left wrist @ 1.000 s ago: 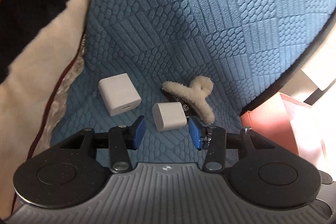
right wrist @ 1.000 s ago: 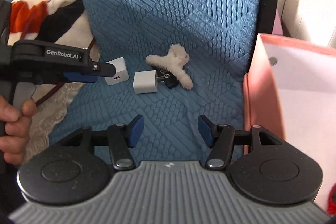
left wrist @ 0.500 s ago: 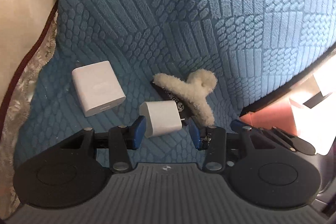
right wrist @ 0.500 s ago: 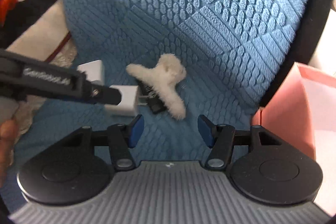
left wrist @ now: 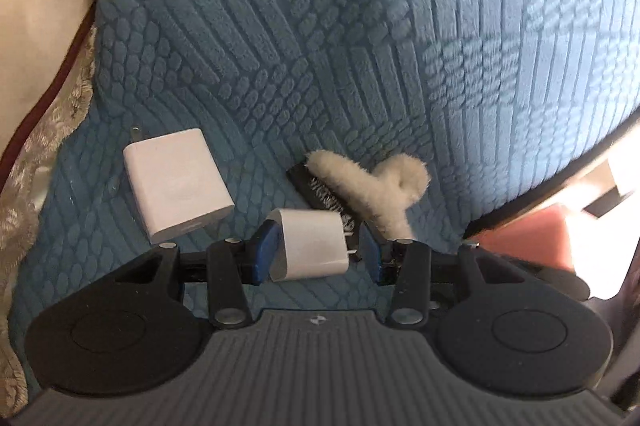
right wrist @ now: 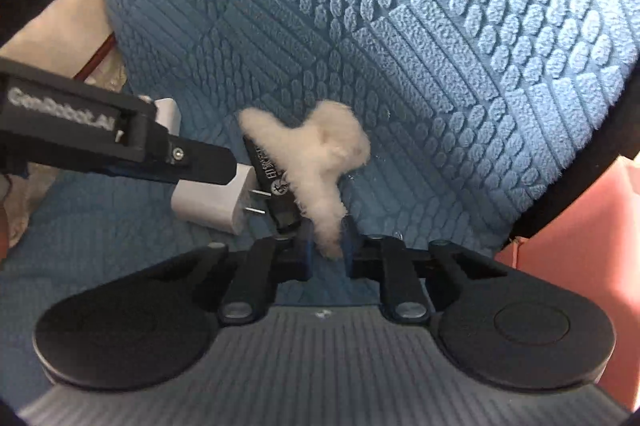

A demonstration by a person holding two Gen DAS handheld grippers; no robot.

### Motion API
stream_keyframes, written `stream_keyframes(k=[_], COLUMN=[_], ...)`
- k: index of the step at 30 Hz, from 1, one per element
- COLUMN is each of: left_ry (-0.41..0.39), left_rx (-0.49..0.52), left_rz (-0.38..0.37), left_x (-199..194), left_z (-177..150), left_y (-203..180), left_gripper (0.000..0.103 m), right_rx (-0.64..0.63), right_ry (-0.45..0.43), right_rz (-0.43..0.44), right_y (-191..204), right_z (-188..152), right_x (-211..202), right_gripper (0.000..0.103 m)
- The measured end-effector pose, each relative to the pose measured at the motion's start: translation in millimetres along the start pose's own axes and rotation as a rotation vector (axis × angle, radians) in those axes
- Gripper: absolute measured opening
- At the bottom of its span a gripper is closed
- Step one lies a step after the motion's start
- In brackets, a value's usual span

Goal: Organize rigid objects
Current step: 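Close the left gripper on the white charger while the right gripper grasps the fluffy clip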

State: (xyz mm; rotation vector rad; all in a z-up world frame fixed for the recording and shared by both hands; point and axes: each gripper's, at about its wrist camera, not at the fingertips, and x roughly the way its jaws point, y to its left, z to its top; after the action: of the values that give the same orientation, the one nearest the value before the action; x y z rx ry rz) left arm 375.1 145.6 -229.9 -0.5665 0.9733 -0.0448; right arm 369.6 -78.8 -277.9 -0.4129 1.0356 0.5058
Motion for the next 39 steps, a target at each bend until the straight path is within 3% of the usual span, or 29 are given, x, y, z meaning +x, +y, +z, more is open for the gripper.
stream_keyframes(k=[3,7,12,16,21,30,39], left_ry=[-0.016,-0.016,-0.026,-0.062,-0.087,-0.048,-0.058], left_rx=[0.112,0.156,0.151,0.119,0.162,0.152,0.089], left_rz=[0.051,0.081,0.089,0.118,0.176,0.165,0.149], left_x=[2.0,5.5,7.9,18.6,24.2,17.7,-11.2], left_z=[-4.9,-8.2,-11.0,-20.0,-27.3,-36.6,-66.8], left_y=[-17.0,-22.7,-23.1,-24.4,-37.3,-47.7,-44.5], left_gripper=[0.051,0.051,0.051,0.051,0.051,0.051,0.05], right_rx=[0.019,0.049,0.119,0.094,0.105,0.133,0.155], right_ry=[0.004,0.005,0.025,0.017,0.023,0.001,0.008], right_rz=[0.003,0.004,0.024,0.008,0.009,0.024,0.008], right_y=[-4.2,-12.4,-21.0,-18.6,-19.0,-28.2,-17.1], right_z=[-4.0,-8.4,-20.4,-21.8,-16.4,-17.8,-40.8], right_x=[-5.9,-12.9,-29.3,-37.1,-28.8,-52.0,-74.2], right_gripper=[0.016,0.015,0.014,0.014,0.014,0.014,0.014])
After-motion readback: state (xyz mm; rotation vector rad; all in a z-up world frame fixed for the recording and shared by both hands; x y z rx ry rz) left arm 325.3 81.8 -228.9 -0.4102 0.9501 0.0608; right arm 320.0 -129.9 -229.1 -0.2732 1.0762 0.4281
